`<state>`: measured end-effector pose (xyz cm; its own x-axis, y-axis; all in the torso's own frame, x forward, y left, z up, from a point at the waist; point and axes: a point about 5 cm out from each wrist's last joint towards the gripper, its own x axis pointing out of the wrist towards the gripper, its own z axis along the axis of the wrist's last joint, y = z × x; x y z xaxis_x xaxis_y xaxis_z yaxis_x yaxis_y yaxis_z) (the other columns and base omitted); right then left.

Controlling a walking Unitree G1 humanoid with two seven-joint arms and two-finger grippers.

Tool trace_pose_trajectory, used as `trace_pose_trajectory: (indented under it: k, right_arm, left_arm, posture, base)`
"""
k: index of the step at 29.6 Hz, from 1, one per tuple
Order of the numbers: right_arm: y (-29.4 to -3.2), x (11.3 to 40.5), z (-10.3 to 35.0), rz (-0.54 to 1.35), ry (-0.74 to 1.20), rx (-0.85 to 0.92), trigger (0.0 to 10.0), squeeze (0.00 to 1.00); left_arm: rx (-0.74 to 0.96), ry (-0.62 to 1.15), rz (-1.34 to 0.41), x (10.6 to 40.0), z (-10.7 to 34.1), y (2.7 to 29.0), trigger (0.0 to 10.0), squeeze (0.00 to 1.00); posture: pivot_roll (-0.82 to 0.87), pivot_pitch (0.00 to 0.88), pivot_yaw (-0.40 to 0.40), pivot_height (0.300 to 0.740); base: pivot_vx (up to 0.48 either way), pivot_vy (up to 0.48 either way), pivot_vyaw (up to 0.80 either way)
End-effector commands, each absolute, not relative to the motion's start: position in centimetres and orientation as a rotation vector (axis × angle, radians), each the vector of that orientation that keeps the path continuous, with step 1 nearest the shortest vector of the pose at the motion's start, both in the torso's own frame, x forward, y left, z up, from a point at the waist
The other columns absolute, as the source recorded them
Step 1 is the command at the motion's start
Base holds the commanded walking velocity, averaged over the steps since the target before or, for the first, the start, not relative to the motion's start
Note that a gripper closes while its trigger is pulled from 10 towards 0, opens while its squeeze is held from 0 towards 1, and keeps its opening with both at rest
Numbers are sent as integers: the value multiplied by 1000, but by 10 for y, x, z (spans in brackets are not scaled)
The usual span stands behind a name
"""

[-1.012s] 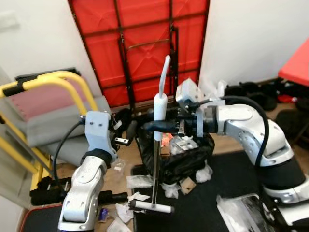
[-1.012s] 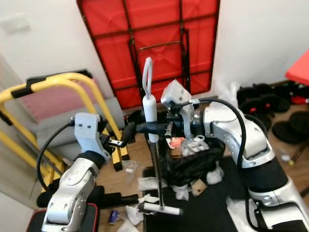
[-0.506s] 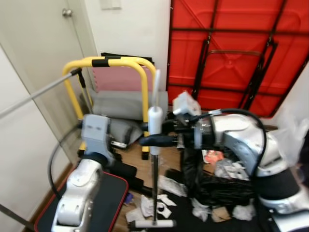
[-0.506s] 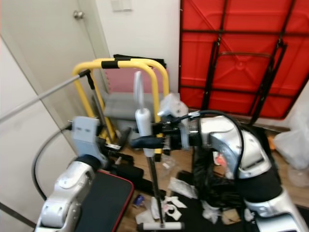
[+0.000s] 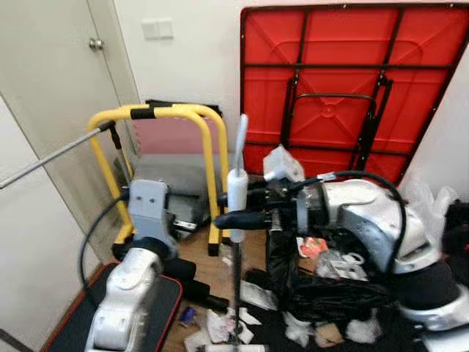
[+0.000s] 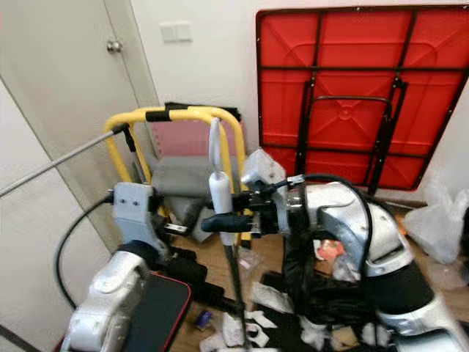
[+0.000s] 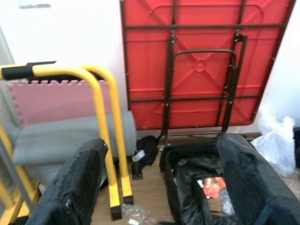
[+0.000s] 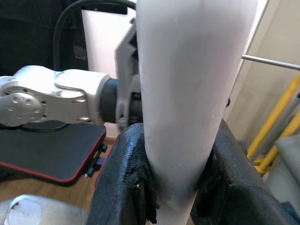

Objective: Sweep floor

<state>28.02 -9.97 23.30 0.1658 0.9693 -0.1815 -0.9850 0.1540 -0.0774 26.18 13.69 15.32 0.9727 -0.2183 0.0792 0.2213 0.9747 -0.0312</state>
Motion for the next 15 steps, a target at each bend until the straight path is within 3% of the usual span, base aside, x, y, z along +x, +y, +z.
trace_pose_trajectory:
  k: [1, 9, 11, 15]
  right_arm:
    - [-96, 282, 244, 1394, 34, -197, 10000, 0]
    - [-96, 281, 243, 1398, 28, -194, 10000, 0]
    - [-95, 281, 243, 1400, 23, -188, 10000, 0]
    - [-94, 279, 241, 1407, 30, -192, 10000, 0]
  left_arm:
    - [-34, -64, -213, 262, 152, 142, 10000, 0]
    - [-34, -63, -217, 262, 152, 141, 10000, 0]
    - [-34, -61, -216, 262, 152, 141, 10000, 0]
    - [-35, -50, -200, 264, 150, 142, 10000, 0]
  posture:
    - [-131, 0, 12, 740]
    - [-130, 0, 12, 740]
    - [-131, 0, 13, 740]
    - [-130, 0, 13, 740]
  base:
    - [0, -446, 0]
    - [0, -428, 0]
    - [0, -375, 800]
    - [0, 0, 800]
